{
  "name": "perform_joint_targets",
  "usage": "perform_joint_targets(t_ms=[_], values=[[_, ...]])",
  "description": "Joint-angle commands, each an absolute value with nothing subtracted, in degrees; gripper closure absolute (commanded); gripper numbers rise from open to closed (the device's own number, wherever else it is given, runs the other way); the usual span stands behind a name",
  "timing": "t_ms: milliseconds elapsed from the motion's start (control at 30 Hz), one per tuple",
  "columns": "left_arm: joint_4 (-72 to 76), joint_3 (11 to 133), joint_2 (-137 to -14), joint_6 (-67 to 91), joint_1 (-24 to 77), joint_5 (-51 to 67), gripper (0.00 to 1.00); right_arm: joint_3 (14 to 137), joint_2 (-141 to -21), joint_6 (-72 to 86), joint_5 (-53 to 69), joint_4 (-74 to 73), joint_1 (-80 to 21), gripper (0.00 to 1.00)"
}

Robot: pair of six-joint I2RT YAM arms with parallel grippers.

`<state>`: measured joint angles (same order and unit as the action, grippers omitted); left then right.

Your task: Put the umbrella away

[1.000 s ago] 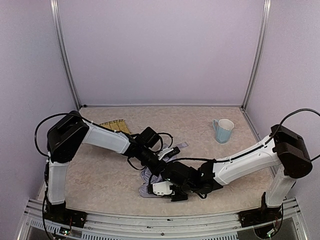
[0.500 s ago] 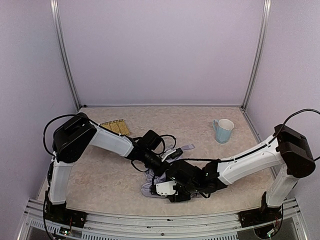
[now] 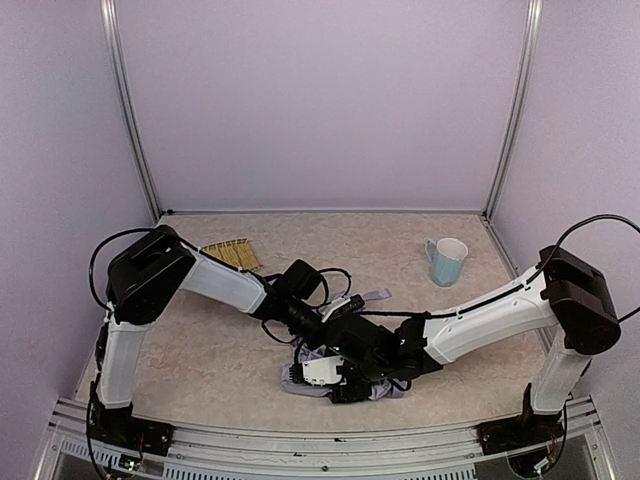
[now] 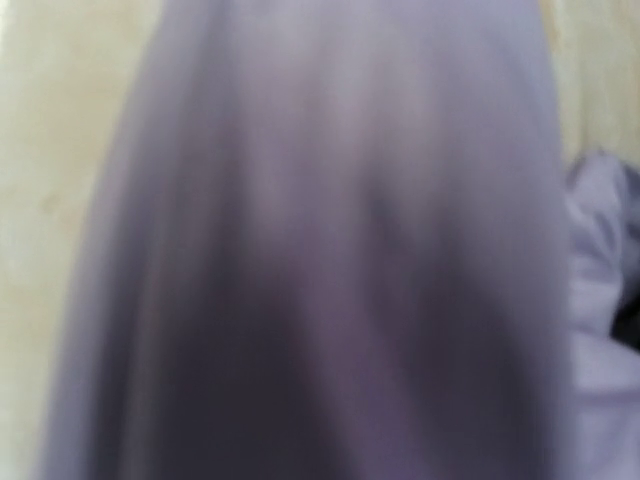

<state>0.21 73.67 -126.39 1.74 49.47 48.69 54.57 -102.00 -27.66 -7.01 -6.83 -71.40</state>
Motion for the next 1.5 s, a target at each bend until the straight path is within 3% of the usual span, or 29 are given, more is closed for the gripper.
perform_joint_targets(t_ms=[0, 100, 200, 367, 600, 733, 900, 1133, 1267, 1467], values=[[-3.6, 73.4, -129.7, 0.0, 49.3, 43.2, 1.00, 55.2, -105.5, -25.3, -4.3, -12.1, -69.5, 0.51], [-1.9, 74.2, -128.5, 0.9, 48.3, 43.0, 0.95, 55.1, -105.5, -22.5, -0.8, -12.5, -69.3, 0.66], [0.3, 76.2, -127.3, 2.5, 46.9, 41.9, 0.82, 55.0, -105.3, -19.1, 4.0, -12.5, -69.0, 0.70], [2.2, 83.3, -125.9, 4.1, 44.9, 38.7, 0.51, 53.2, -105.7, -14.3, 9.9, -9.8, -68.3, 0.74], [11.4, 85.6, -115.6, 5.8, 38.9, 27.6, 0.30, 51.6, -105.7, -9.9, 19.1, -10.6, -64.1, 0.74], [17.5, 77.4, -104.7, 5.3, 35.7, 21.8, 0.28, 51.8, -106.5, -8.7, 24.7, -12.2, -61.7, 0.73], [24.9, 58.7, -87.0, -0.6, 36.9, 15.9, 0.33, 52.7, -107.6, -6.8, 34.7, -13.3, -57.3, 0.72], [28.7, 32.9, -65.6, -21.1, 52.7, 5.2, 0.35, 53.7, -111.0, -9.7, 45.8, -16.1, -52.1, 0.69], [28.4, 26.9, -65.9, -35.6, 61.9, 5.3, 0.25, 58.3, -115.0, -14.0, 48.8, -23.2, -51.4, 0.69], [16.2, 35.4, -81.2, -40.0, 66.4, 4.1, 0.22, 64.2, -119.5, -19.4, 48.6, -32.4, -51.3, 0.68]])
